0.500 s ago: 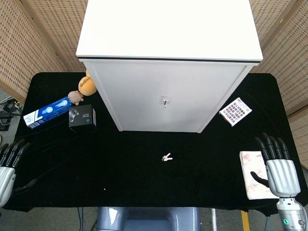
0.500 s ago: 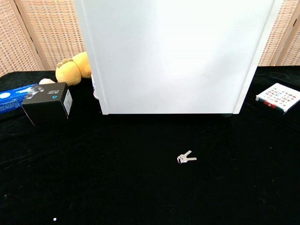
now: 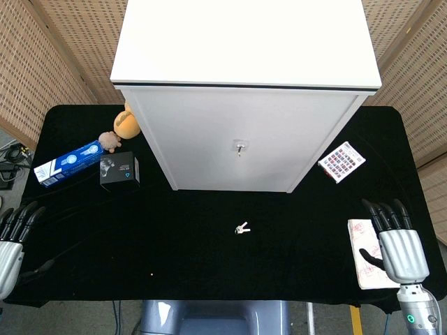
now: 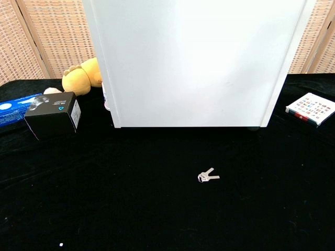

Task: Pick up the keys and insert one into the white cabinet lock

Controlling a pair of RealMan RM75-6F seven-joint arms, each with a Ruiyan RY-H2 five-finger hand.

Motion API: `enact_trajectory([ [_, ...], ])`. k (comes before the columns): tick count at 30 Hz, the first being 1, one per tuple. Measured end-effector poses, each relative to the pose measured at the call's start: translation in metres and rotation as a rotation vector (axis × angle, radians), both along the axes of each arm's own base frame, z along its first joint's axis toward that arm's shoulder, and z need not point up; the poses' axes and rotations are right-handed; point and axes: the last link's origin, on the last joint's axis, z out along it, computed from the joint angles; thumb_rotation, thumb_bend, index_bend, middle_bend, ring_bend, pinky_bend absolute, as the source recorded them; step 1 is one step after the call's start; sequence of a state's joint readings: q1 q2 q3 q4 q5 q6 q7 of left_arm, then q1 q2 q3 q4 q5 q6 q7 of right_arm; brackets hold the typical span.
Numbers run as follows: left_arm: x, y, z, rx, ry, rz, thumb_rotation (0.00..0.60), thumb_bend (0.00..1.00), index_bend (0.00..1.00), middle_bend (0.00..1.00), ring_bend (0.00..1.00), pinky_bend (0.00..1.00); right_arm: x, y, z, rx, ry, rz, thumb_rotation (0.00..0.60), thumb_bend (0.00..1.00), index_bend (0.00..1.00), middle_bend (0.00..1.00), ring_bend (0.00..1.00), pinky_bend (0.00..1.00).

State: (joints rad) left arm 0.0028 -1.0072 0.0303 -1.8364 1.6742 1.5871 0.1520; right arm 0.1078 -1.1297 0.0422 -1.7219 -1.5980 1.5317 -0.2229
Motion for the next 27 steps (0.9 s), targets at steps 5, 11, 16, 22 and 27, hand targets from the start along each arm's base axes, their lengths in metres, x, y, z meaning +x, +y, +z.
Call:
enact_trajectory([
  [5, -0.001, 0.005, -0.001, 0.004, -0.007, 0.01, 0.6, 0.0, 0.0, 0.0, 0.0, 0.0, 0.004, -0.017, -0.02, 0.112, 0.066, 0.099, 0.6, 0.18, 0.25, 0.87, 0.91, 1.0],
  [11, -0.004, 0.013, -0.003, 0.001, -0.002, 0.033, 0.6, 0.0, 0.0, 0.0, 0.0, 0.0, 0.03, -0.044, -0.059, 0.338, 0.093, 0.206, 0.6, 0.36, 0.34, 0.89, 0.93, 1.0],
  [16, -0.007, 0.018, -0.004, -0.001, 0.002, 0.056, 0.6, 0.0, 0.0, 0.0, 0.0, 0.0, 0.059, -0.071, -0.099, 0.519, 0.139, 0.27, 0.6, 0.45, 0.38, 0.89, 0.94, 1.0],
  [22, -0.011, 0.022, -0.005, -0.005, 0.005, 0.076, 0.6, 0.0, 0.0, 0.0, 0.0, 0.0, 0.104, -0.098, -0.156, 0.661, 0.174, 0.353, 0.6, 0.47, 0.43, 0.9, 0.94, 1.0],
  [27, -0.013, 0.025, -0.006, -0.007, 0.01, 0.092, 0.6, 0.0, 0.0, 0.0, 0.0, 0.0, 0.125, -0.112, -0.195, 0.709, 0.2, 0.377, 0.6, 0.48, 0.46, 0.9, 0.94, 1.0],
])
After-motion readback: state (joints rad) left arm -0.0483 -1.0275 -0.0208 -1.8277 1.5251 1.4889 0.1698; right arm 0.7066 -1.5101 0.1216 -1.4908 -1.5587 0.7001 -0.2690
